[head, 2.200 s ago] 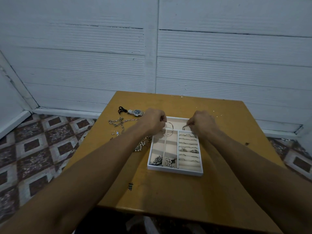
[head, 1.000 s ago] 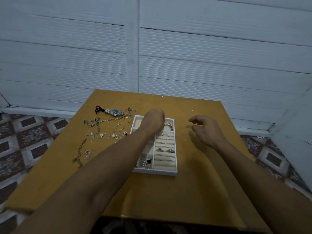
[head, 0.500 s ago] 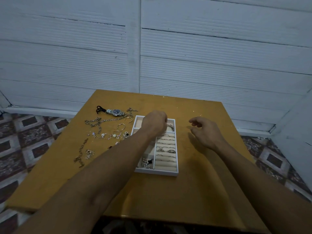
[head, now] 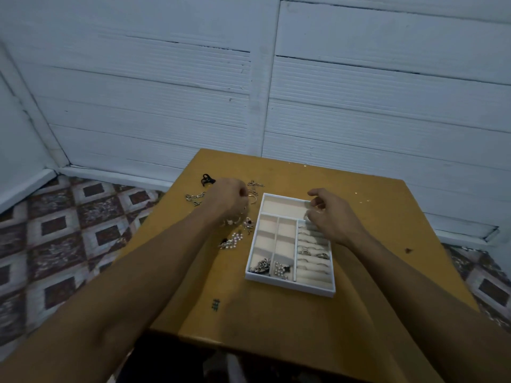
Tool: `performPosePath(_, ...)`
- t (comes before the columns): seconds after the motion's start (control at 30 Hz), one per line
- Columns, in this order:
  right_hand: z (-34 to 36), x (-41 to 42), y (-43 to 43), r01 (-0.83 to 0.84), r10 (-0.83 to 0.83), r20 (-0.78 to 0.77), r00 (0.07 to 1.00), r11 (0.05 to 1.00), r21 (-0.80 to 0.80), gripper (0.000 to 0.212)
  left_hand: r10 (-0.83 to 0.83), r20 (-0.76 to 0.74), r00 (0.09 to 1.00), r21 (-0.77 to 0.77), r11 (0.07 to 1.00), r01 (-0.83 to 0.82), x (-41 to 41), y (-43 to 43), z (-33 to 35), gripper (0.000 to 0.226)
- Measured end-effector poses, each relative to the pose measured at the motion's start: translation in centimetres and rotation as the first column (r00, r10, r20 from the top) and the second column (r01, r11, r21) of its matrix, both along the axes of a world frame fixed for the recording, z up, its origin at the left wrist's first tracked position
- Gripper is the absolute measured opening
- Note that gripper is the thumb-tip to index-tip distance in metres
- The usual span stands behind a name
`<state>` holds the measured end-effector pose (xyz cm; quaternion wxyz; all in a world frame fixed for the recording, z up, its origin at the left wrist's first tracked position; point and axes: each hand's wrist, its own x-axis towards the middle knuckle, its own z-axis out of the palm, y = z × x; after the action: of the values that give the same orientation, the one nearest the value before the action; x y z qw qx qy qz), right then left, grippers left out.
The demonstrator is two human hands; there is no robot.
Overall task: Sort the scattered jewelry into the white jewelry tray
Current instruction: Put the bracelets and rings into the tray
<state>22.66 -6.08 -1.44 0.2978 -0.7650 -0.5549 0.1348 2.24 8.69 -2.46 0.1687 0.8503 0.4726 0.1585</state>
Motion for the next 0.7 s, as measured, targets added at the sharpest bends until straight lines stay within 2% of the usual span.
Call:
performPosePath(0.1,0.1,-1.7,1.6,-0.043,0.042,0.027,0.999,0.999,0.006,0.045,-0.006,-0.019,1.000,-0.080,0.997,0.004,-1.5,0.4,-0.6,0.017)
performPosePath(0.27,0.0,-4.3,3.5,-0.086,0.084,0.062,0.995,0.996,0.024,0.047,-0.015,-0.062,0.998,-0.138,0.990,0.006,-1.8,0.7,-1.3,0.039)
performPosePath(0.53,-0.5,-5.5,5.4,-0.109,0.111,0.129,0.985,0.994,-0.026,0.048,0.001,-0.026,1.000,-0.243,0.970,-0.007,-1.5,1.3,-1.2,0.024)
performPosePath(0.7,-0.6,-6.0,6.9,-0.097,0.102,0.207,0.973,0.995,-0.031,0.039,0.040,0.089,0.995,-0.271,0.963,-0.015,-1.5,1.5,-1.4,0.020)
